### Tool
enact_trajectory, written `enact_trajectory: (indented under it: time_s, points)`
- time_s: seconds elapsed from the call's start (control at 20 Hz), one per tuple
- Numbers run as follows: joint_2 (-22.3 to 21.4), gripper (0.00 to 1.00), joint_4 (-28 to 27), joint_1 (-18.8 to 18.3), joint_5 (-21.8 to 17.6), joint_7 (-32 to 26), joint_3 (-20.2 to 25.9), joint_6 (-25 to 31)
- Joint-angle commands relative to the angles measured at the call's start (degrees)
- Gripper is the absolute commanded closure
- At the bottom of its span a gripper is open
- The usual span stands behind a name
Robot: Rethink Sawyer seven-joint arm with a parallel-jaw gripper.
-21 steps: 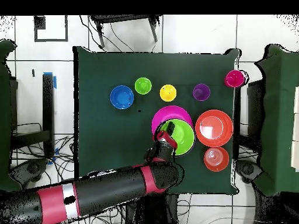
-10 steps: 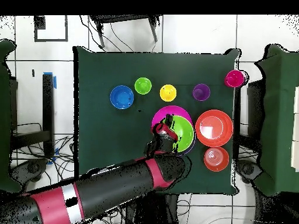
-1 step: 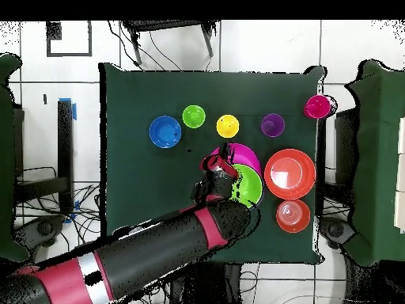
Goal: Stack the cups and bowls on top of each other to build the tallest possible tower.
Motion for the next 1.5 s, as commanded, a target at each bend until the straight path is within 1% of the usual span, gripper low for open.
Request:
enact_trajectory:
  time_s: [0.05, 0.1, 0.2, 0.25, 0.3, 0.35, 0.4, 0.45, 0.55, 0.6, 0.7, 0.75, 0.85, 0.9, 0.95, 1.05, 1.1, 1.15, 1.2, 1.35, 1.5]
  points:
    - [0.7, 1.00, -6.5, 0.1, 1.8, -7.4, 10.2, 7.8]
    - [0.1, 1.00, -6.4, 0.2, 0.5, -6.8, 10.2, 8.3]
    - [-2.6, 1.00, -5.7, 0.8, -4.3, -5.0, 9.7, 9.9]
    - [-4.9, 1.00, -5.4, 1.1, -8.9, -2.9, 9.5, 11.3]
    - [-6.1, 1.00, -5.2, 1.3, -11.4, -1.8, 9.2, 12.1]
    - [-8.4, 1.00, -5.2, 1.7, -16.4, 1.0, 9.1, 13.6]
    - [-9.8, 1.00, -5.0, 1.9, -19.0, 2.4, 9.0, 14.4]
    - [-11.3, 1.00, -4.9, 2.3, -22.6, 4.5, 9.0, 15.8]
    - [-13.0, 1.00, -4.0, 2.4, -25.7, 5.3, 9.6, 16.4]
    - [-13.7, 1.00, -3.3, 2.4, -26.1, 4.9, 10.0, 16.6]
    - [-16.1, 1.00, -1.6, 2.9, -28.7, 5.5, 10.6, 17.3]
    - [-17.5, 1.00, -0.7, 3.4, -31.0, 6.7, 10.8, 17.7]
    - [-19.7, 1.00, 0.7, 3.9, -34.4, 8.4, 11.6, 18.3]
    - [-20.6, 1.00, 1.3, 4.0, -35.4, 8.7, 12.0, 18.8]
    - [-21.4, 1.00, 2.3, 4.0, -36.1, 8.8, 12.8, 18.5]
    - [-22.1, 1.00, 3.6, 3.1, -35.7, 7.6, 14.6, 17.8]
    - [-22.4, 1.00, 4.3, 2.5, -34.3, 5.7, 15.4, 17.5]
    - [-21.8, 1.00, 5.0, 1.8, -32.0, 3.5, 16.2, 16.3]
    - [-21.7, 1.00, 5.5, 1.3, -31.0, 2.3, 16.8, 15.7]
    - [-19.6, 1.00, 6.7, -0.4, -25.9, -2.2, 18.7, 12.6]
    - [-18.3, 1.00, 7.2, -1.6, -23.7, -4.6, 20.3, 10.5]
